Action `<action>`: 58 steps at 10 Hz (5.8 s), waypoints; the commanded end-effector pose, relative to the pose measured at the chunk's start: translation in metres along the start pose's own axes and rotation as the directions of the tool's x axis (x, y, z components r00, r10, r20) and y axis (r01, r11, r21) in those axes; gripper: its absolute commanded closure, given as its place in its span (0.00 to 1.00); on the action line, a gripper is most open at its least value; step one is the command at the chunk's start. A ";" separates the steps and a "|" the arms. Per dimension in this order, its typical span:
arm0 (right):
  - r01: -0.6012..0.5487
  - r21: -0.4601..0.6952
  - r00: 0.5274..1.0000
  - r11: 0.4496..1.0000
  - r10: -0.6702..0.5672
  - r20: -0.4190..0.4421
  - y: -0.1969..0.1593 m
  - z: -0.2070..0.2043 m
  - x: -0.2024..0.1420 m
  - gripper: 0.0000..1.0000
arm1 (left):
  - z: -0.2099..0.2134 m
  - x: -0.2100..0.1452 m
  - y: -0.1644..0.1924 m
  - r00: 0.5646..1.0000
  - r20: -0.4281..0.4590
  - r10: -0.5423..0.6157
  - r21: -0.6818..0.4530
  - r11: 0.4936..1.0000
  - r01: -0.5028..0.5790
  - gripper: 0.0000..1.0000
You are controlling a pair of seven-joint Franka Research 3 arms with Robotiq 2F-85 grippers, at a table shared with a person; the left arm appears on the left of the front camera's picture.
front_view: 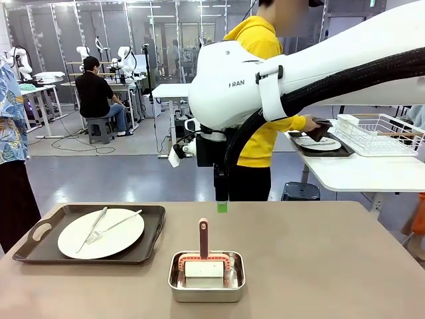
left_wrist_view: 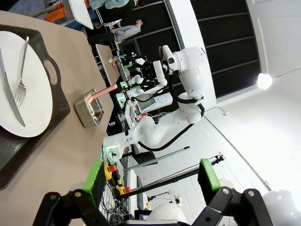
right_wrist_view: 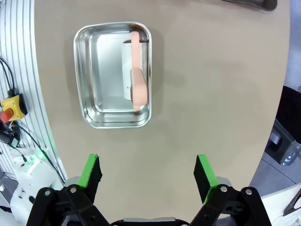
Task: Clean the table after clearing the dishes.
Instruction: When the left (or right) Handle tray is removed, use the left hand (or right hand) to clean the left (or right) side of the table with the Lint Roller.
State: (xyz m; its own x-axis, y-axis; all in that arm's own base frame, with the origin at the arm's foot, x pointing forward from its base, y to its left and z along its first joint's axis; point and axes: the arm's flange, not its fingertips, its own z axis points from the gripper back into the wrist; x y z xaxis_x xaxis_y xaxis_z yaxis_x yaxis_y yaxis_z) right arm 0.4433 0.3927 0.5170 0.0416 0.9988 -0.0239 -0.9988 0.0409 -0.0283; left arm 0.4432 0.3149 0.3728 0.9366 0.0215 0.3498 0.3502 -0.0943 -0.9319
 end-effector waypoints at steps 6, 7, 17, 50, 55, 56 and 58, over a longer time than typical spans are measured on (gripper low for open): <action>0.023 -0.062 0.996 0.998 -0.018 0.087 0.024 -0.055 0.014 0.00 | -0.002 -0.003 -0.003 1.000 0.011 -0.014 0.014 1.000 0.013 0.00; 0.027 -0.087 0.995 0.996 -0.019 0.096 0.024 -0.060 0.015 0.00 | -0.002 -0.003 -0.003 1.000 0.011 -0.014 0.014 1.000 0.013 0.00; 0.052 -0.011 0.998 0.999 -0.051 0.047 0.015 -0.084 0.043 0.00 | -0.002 -0.003 -0.003 1.000 0.011 -0.014 0.014 1.000 0.013 0.00; 0.310 0.056 0.943 0.949 -0.315 0.112 0.004 0.062 -0.033 1.00 | -0.002 -0.003 -0.003 1.000 0.011 -0.014 0.014 1.000 0.013 0.00; 0.553 0.193 0.789 0.811 -0.584 0.194 -0.038 0.062 -0.070 0.79 | -0.002 -0.003 -0.003 1.000 0.011 -0.014 0.014 1.000 0.013 0.00; 0.613 0.243 0.724 0.752 -0.658 0.210 -0.040 0.053 -0.080 0.79 | -0.002 -0.003 -0.003 1.000 0.011 -0.014 0.014 1.000 0.013 0.00; 0.710 0.304 0.588 0.635 -0.773 0.238 -0.047 0.024 -0.105 0.79 | -0.002 -0.003 -0.003 1.000 0.011 -0.014 0.014 1.000 0.013 0.00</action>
State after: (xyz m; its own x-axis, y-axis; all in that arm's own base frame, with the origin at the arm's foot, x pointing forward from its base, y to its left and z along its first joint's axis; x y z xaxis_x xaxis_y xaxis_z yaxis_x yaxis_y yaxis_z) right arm 0.5011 0.2863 0.5624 0.7231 0.6660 0.1831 -0.6897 0.6822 0.2426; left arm 0.4433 0.3148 0.3723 0.9369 0.0212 0.3490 0.3494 -0.0935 -0.9323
